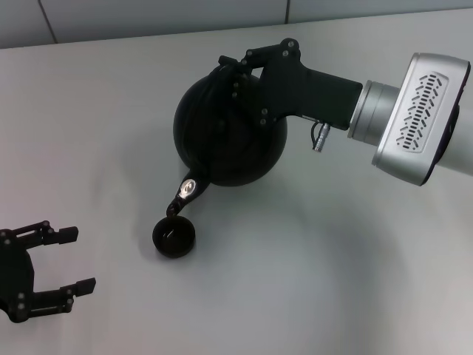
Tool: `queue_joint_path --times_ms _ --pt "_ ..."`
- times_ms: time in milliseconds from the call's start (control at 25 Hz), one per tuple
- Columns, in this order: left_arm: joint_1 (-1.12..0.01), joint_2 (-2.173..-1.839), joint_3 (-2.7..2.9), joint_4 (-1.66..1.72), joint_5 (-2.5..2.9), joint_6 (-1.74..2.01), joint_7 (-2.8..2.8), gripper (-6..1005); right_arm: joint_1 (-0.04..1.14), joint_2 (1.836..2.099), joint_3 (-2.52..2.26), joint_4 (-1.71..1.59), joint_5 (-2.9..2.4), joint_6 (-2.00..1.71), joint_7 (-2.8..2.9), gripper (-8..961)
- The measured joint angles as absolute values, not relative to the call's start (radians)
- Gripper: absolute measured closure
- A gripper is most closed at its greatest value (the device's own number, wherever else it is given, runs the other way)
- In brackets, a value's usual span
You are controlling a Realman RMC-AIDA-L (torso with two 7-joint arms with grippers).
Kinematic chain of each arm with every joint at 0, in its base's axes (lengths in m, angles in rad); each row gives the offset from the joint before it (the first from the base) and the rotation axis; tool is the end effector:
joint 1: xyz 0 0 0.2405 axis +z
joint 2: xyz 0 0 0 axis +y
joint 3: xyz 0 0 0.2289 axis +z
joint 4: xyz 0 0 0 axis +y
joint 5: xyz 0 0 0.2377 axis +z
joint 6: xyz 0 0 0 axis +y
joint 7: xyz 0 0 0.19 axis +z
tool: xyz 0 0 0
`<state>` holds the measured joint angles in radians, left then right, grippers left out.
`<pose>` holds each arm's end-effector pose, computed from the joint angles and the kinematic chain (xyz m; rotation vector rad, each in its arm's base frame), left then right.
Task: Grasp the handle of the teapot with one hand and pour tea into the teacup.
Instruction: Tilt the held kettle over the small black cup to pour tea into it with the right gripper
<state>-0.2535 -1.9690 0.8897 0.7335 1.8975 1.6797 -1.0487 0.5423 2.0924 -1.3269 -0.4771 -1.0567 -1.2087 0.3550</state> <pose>-0.3081 0.2766 0.0036 -2.8263 -0.2811 -0.5125 0.1715 0.3936 -0.0732 -2.3134 -0.3689 0.7237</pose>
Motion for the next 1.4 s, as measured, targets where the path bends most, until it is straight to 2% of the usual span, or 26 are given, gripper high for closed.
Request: queue_joint_path --times_ms 1400 --pt "-0.262 -1.976 0.890 0.736 1.897 1.664 -1.051 208 0.547 2.092 -1.353 -0.477 -1.055 -1.210 0.257 860"
